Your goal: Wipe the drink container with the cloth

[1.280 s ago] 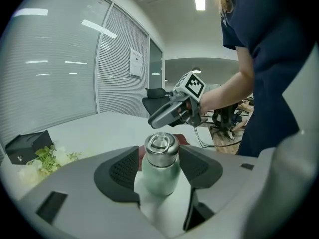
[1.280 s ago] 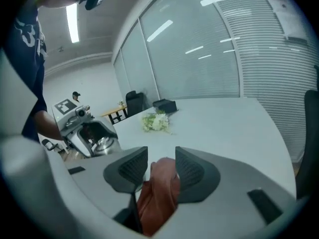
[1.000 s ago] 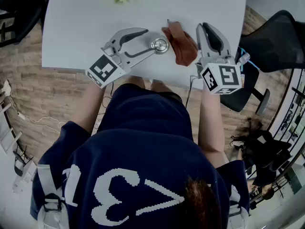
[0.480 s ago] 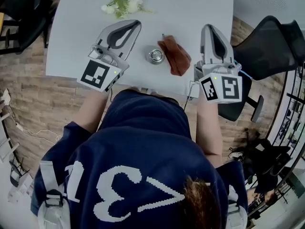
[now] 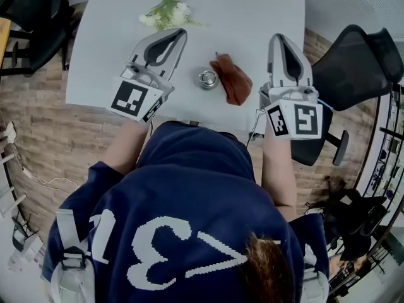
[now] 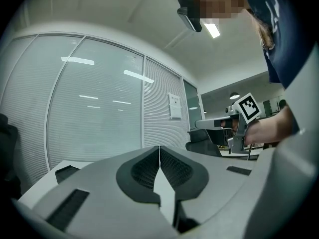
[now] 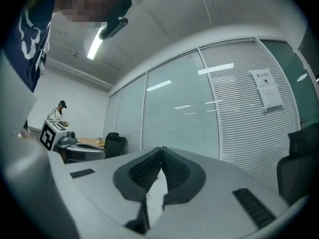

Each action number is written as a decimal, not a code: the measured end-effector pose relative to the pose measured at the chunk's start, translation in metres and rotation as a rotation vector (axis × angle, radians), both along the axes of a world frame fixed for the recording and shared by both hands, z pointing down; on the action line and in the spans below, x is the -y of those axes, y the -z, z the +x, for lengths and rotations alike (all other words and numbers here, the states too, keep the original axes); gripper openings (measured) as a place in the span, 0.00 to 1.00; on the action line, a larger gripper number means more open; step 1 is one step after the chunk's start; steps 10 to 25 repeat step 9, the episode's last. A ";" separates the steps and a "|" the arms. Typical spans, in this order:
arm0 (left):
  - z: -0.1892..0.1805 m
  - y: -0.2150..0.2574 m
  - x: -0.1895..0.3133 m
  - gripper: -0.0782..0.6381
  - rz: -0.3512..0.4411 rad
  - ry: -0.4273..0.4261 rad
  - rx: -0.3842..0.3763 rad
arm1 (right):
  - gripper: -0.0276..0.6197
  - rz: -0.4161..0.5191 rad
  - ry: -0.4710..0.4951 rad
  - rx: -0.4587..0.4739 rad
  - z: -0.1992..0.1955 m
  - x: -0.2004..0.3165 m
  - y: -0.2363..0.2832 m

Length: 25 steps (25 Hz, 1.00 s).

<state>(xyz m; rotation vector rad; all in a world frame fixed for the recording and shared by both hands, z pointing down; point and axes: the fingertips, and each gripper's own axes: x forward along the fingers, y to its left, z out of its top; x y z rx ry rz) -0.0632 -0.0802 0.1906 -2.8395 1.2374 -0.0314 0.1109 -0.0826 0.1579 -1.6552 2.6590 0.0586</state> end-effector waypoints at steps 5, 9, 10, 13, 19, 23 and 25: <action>-0.002 0.000 -0.002 0.14 0.000 0.009 0.000 | 0.08 0.009 -0.002 0.003 -0.002 -0.002 0.004; -0.001 -0.001 -0.003 0.14 -0.003 0.010 -0.003 | 0.08 0.014 -0.010 -0.006 -0.002 -0.003 0.005; -0.001 -0.001 -0.003 0.14 -0.003 0.010 -0.003 | 0.08 0.014 -0.010 -0.006 -0.002 -0.003 0.005; -0.001 -0.001 -0.003 0.14 -0.003 0.010 -0.003 | 0.08 0.014 -0.010 -0.006 -0.002 -0.003 0.005; -0.001 -0.001 -0.003 0.14 -0.003 0.010 -0.003 | 0.08 0.014 -0.010 -0.006 -0.002 -0.003 0.005; -0.001 -0.001 -0.003 0.14 -0.003 0.010 -0.003 | 0.08 0.014 -0.010 -0.006 -0.002 -0.003 0.005; -0.001 -0.001 -0.003 0.14 -0.003 0.010 -0.003 | 0.08 0.014 -0.010 -0.006 -0.002 -0.003 0.005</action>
